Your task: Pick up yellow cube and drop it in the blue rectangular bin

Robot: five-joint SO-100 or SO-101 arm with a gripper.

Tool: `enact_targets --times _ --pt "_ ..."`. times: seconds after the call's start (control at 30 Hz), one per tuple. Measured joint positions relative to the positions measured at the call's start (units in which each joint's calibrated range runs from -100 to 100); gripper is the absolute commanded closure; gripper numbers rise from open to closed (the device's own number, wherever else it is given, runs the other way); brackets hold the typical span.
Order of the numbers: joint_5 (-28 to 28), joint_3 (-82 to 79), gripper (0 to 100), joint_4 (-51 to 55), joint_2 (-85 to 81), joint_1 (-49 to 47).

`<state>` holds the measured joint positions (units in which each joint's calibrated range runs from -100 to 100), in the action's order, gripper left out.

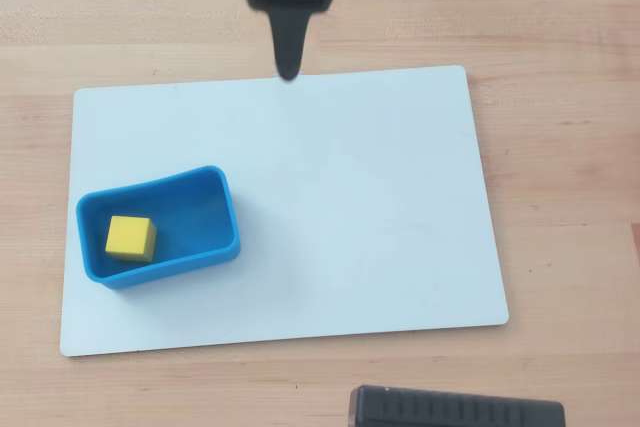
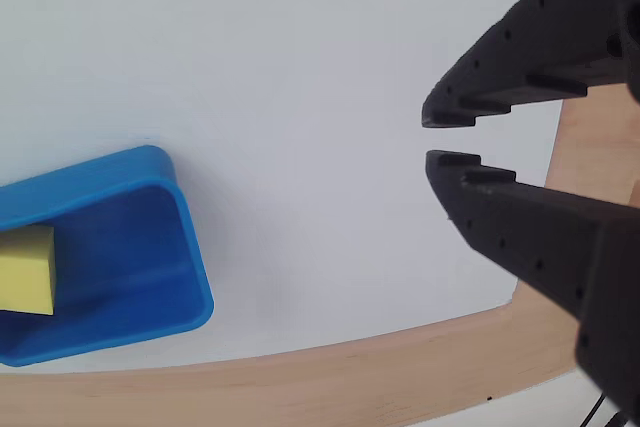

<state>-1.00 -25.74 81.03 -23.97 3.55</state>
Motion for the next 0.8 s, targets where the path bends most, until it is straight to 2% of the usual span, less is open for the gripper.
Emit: enact_targets --times 0.33,0.8 --pt "0.0 -30.3 100 -10.7 -21.5 0.0" --pt "0.6 -56.3 100 -22.7 -38.7 0.0"
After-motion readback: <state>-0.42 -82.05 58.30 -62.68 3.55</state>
